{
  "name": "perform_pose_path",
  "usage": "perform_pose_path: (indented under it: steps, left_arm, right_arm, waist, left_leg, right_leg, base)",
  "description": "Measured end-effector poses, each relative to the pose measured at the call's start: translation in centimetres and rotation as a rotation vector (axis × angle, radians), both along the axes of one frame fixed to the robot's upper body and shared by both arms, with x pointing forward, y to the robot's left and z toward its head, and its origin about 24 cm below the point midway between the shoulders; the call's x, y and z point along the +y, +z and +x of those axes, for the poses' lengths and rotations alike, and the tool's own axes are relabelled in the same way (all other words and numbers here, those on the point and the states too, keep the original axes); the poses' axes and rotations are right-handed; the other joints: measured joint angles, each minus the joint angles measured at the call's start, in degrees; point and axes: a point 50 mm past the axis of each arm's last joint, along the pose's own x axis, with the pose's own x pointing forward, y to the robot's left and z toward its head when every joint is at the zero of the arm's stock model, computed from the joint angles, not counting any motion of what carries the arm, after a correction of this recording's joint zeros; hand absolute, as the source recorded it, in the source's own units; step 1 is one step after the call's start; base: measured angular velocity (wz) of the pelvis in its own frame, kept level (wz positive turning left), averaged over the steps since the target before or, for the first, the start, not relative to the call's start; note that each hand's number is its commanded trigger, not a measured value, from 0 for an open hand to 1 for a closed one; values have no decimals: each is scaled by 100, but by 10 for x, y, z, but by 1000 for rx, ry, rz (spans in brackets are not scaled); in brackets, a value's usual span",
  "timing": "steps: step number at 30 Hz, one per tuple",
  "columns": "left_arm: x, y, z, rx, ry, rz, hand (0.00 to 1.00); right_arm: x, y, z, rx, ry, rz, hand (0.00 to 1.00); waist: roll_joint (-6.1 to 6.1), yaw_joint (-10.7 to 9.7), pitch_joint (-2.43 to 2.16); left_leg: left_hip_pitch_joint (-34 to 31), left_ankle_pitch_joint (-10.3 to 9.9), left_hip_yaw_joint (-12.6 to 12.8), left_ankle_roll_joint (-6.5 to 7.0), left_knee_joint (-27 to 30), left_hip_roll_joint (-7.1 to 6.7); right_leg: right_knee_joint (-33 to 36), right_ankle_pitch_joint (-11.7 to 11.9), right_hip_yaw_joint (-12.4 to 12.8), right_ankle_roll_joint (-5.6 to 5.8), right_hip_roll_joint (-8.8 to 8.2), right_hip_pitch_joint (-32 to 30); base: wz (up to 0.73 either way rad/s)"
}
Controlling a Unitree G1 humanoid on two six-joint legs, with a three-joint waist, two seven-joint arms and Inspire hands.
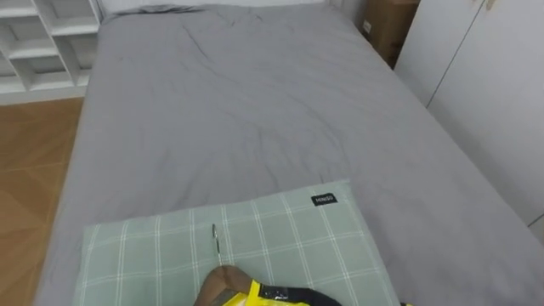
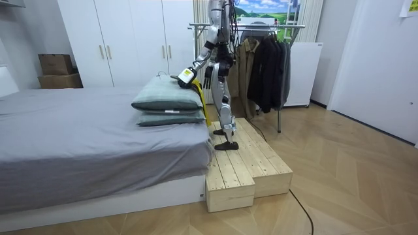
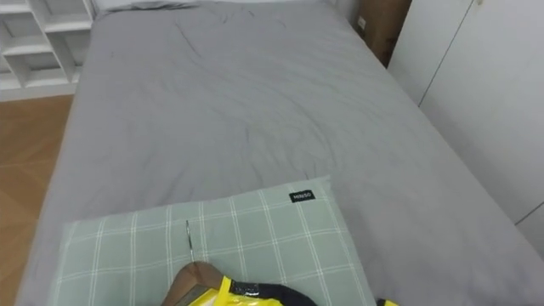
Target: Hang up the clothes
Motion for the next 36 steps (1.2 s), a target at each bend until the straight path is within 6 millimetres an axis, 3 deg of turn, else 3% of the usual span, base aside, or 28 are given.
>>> perform_pose_path:
  steps: [7,9,15,23,30,36]
  left_arm:
    - [-1,6,1,-72,61,-44,100]
    - [-2,7,0,-83,61,-49,100]
    - [-4,12,3,-122,45,-60,100]
    - [0,24,13,-190,37,-81,100]
    - [-2,40,27,-279,25,-120,100]
    - [-4,43,30,-293,15,-140,100]
  right_arm:
    - [-2,-3,-16,28,-47,8,0]
    - [-3,-4,-21,31,-70,14,0]
    - [-4,-5,-26,27,-108,22,0]
    - [-3,-5,-26,6,-103,24,0]
    - [-3,-5,-27,-2,-102,17,0]
    - [-3,-5,-27,-2,-103,18,0]
  waist:
    - [18,-32,3]
    - [59,-29,-30]
    - [119,-63,-72]
    - [97,-138,-59]
    - [144,-161,-9]
    - [156,-170,-8]
  left_leg:
    - [181,0,-14,-1,37,-2]
    - [299,-3,-21,0,-43,-9]
    - [392,-1,-83,0,-21,-12]
    - [450,-1,-101,0,9,-15]
    - [609,-5,-97,-2,-34,-15]
    - [618,-5,-98,-2,-31,-14]
  right_leg:
    - [-33,-15,-1,19,2,215]
    - [-98,-17,10,23,9,356]
    - [-98,-21,5,29,16,463]
    - [-97,-21,5,29,10,521]
    - [-107,-41,10,35,14,687]
    - [-104,-41,7,35,15,688]
  base:
    - [1]
    - [0]
    - [1]
    - [0]
    - [0]
    - [0]
